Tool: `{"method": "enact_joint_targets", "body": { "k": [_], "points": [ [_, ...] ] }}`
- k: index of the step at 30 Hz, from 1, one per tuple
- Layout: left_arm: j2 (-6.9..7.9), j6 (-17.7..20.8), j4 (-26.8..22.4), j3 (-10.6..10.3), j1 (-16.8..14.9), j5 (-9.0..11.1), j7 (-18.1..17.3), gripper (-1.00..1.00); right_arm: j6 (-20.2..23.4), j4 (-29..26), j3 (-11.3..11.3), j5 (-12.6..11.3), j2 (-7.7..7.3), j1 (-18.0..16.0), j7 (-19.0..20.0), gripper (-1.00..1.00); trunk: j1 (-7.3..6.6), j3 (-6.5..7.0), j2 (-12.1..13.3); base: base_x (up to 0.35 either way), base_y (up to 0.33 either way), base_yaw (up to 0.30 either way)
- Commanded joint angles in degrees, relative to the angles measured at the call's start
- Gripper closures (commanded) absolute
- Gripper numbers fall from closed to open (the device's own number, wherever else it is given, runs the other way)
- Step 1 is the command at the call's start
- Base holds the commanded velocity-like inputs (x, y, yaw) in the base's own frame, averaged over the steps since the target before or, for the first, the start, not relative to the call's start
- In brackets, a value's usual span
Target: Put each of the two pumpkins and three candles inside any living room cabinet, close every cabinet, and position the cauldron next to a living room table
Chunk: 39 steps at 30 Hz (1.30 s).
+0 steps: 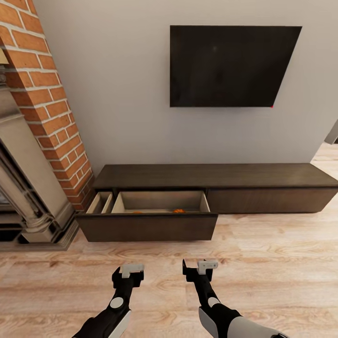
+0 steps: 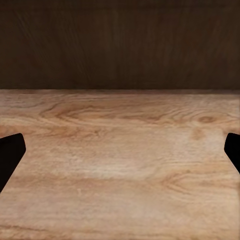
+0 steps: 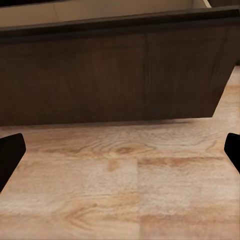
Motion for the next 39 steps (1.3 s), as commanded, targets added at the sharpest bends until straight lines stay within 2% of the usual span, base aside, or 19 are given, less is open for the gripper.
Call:
{"method": "enact_joint_targets", "body": {
  "k": [1, 10, 39],
  "points": [
    [0.11, -0.39, 0.01, -0.47, -0.07, 0.60, 0.40, -1.00, -0.09, 0.03, 0.50, -0.11, -0.01, -0.04, -0.49, -1.00, 0.22, -0.23, -0.44, 0.000, 0.000, 0.000],
    [0.76, -0.46, -0.17, -0.30, -0.07, 0.60, 0.40, -1.00, -0.01, 0.04, 0.50, -0.24, -0.04, -0.04, -0.47, -1.00, 2.20, -1.85, -4.05, 0.000, 0.000, 0.000],
    [0.95, -0.46, -0.50, -0.32, -0.07, 0.60, 0.40, -1.00, -0.08, 0.04, 0.50, -0.24, -0.08, -0.04, -0.42, -1.00, 8.57, -7.05, -15.68, 0.000, 0.000, 0.000]
  ]
}}
